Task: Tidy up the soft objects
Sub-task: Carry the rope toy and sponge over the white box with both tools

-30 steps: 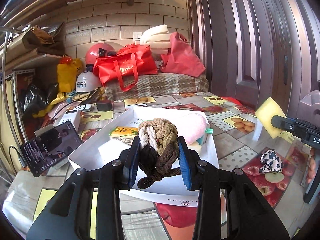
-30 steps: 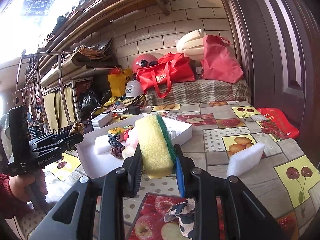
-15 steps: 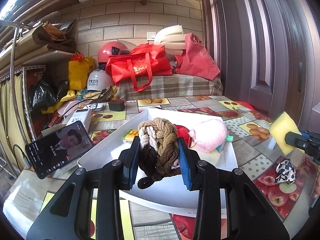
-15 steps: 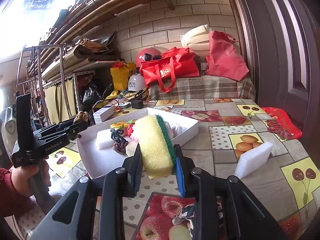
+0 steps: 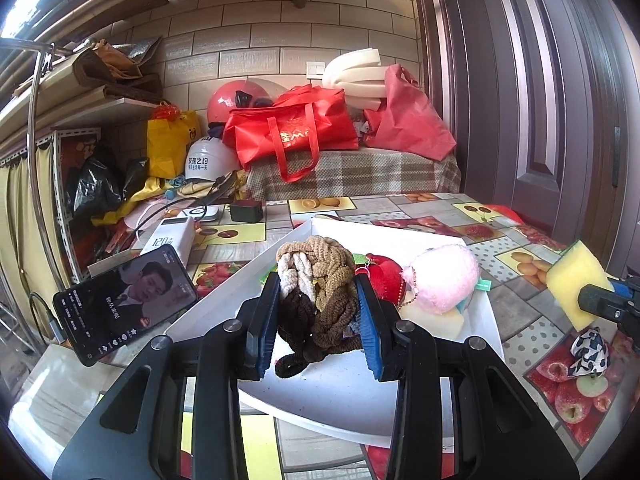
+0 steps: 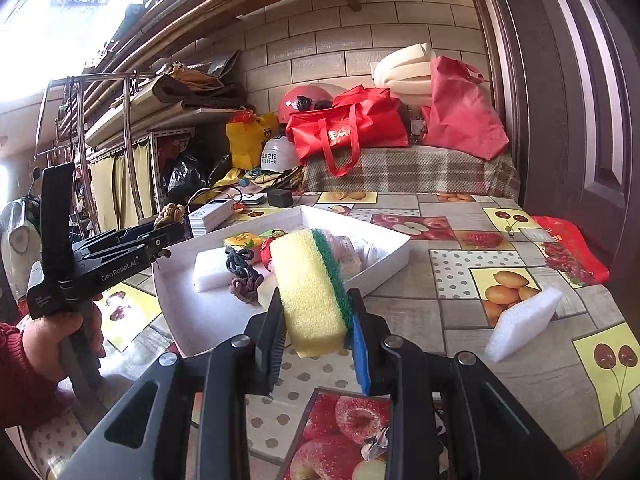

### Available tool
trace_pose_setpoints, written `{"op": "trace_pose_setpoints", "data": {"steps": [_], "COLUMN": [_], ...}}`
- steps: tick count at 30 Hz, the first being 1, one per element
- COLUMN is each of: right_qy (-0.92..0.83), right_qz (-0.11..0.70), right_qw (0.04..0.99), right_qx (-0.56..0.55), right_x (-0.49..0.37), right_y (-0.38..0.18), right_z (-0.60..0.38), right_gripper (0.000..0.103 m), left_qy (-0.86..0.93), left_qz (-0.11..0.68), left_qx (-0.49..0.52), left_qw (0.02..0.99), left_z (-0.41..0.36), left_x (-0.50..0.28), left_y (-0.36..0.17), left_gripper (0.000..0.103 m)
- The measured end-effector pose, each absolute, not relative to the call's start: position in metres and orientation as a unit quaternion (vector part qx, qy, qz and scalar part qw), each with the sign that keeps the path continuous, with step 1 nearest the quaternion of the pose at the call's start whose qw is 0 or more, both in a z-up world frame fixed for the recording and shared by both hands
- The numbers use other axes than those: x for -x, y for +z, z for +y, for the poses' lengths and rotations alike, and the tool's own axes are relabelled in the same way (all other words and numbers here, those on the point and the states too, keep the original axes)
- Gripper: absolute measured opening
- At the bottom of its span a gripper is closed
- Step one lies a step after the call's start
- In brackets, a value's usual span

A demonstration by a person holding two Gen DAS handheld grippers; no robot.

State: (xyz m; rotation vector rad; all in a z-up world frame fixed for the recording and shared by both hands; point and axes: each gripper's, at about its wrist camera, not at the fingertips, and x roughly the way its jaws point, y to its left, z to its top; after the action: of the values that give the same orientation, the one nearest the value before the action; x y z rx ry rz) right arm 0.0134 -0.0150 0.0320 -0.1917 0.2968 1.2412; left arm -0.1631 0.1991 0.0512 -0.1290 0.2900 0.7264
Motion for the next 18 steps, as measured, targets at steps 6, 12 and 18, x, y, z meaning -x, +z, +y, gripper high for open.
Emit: {"op": "trace_pose_setpoints", "data": {"steps": [6,12,18], "right_qy": [0.580,0.589,0.596], "right_qz": [0.142,0.134,0.136], "right_qw": [0.797,0.790,0.782], "right_qx": [0.093,0.109,0.124], "right_x": [-0.009,0.002,0.010], "right_y": [0.031,0.029,0.027], "right_z": [-0.005,0.014,0.033], "right_gripper": [0.028,0.028,0.028], "left_qy": [0.365,0.374,0.380], "left_qz": [0.143,0.144,0.142], "left_qx": [0.073,0.083,0.075], "left_qw": [0.917,0.912,0.911], "left_z": [0.212,0.220,0.223], "left_x": [0.161,0.161,0.158], "left_y": [0.051,0.051,0.051], "left_gripper": [0.035,0.035,0.035]}}
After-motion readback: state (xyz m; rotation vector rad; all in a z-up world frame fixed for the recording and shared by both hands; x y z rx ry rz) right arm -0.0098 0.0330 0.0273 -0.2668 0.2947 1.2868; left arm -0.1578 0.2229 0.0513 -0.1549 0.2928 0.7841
